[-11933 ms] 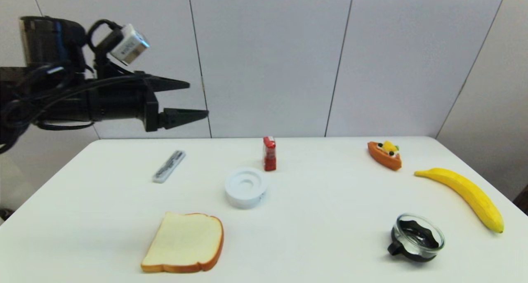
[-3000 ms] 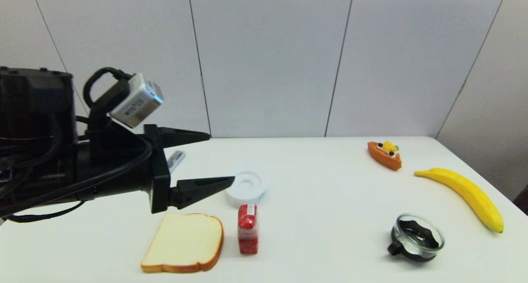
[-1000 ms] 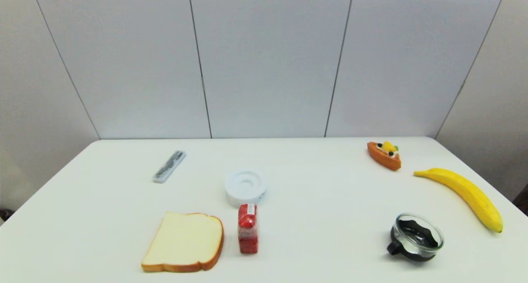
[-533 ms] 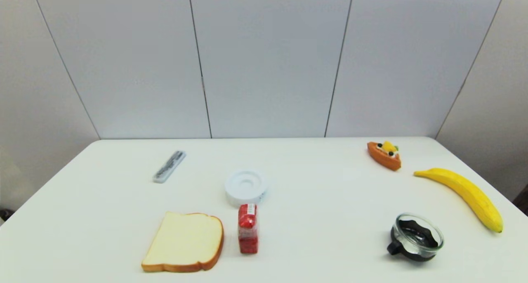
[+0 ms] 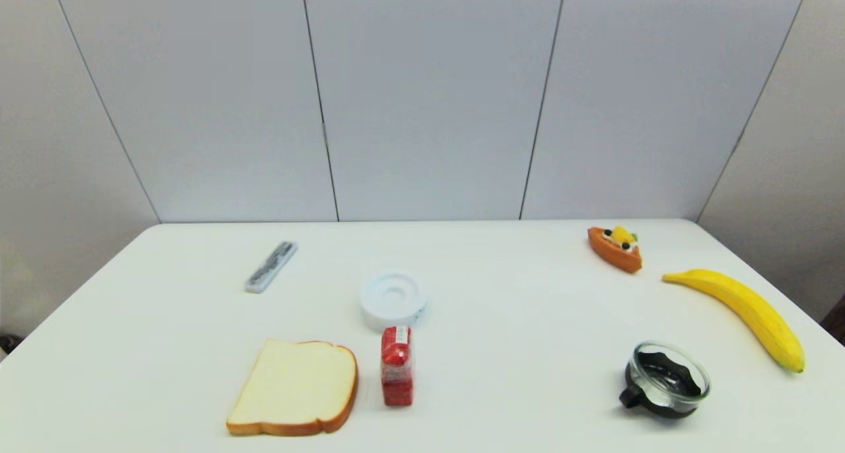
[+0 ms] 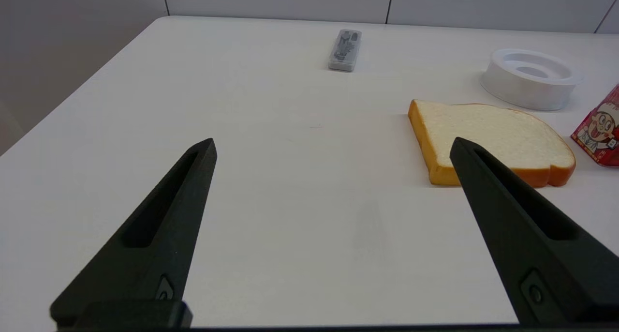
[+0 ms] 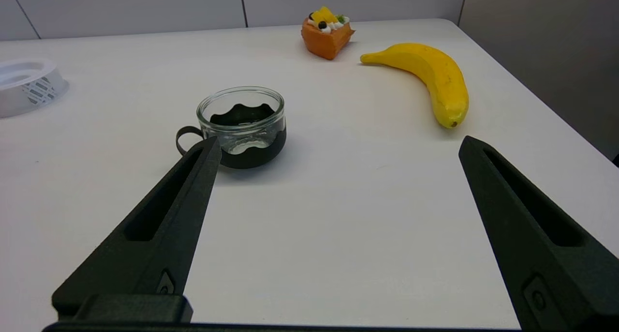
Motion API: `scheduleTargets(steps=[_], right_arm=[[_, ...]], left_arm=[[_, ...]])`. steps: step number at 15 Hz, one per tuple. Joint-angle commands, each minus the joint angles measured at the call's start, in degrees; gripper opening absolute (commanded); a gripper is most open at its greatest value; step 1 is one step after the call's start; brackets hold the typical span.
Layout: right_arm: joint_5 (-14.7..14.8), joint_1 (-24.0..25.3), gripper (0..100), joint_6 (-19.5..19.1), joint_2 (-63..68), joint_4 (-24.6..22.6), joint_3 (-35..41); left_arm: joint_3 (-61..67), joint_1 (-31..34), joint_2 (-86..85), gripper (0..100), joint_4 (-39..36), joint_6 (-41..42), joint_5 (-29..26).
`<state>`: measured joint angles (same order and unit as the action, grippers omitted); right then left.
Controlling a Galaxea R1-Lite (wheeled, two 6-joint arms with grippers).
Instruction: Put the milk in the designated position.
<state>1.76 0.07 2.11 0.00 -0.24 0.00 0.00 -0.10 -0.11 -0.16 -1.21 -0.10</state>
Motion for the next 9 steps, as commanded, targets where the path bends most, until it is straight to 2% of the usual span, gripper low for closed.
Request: scheduleTargets(steps=[1,9], right_arm=[[0.0,0.0,100,-0.1,0.0,0.0,0.0],[0.1,0.0,100,-0.1,0.1,0.2,0.0]], left_arm=[[0.1,0.0,0.1,100,0.0,0.0,0.0],[0.1,0.0,0.1,100,0.0,0.0,0.0]])
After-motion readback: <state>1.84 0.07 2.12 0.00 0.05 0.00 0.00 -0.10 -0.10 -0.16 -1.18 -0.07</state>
